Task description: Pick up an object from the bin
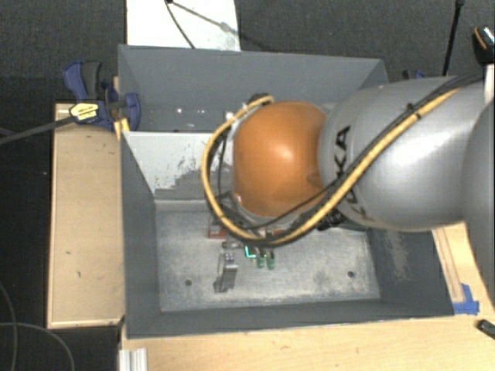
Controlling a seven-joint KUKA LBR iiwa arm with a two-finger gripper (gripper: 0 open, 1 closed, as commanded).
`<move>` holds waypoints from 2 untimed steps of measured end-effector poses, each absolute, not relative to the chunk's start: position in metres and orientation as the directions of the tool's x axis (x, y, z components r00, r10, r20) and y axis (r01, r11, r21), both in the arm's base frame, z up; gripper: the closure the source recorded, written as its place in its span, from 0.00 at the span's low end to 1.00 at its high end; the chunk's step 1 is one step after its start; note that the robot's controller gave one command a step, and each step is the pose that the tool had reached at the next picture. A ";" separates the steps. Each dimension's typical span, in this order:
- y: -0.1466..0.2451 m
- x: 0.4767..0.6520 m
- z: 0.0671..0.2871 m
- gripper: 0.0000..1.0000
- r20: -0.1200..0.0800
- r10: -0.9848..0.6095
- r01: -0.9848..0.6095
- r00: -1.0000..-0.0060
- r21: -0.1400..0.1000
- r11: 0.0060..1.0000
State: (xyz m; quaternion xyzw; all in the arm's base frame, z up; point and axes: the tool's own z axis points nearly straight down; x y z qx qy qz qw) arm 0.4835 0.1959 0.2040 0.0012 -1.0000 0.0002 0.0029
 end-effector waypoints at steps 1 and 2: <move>0.126 0.507 0.184 0.00 0.001 0.015 0.015 -1.000 -0.004 1.000; 0.203 0.540 0.068 0.00 -0.001 -0.302 -0.302 -0.953 0.002 0.953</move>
Offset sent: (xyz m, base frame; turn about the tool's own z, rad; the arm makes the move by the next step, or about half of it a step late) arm 0.0220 -0.0653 -0.0187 0.0094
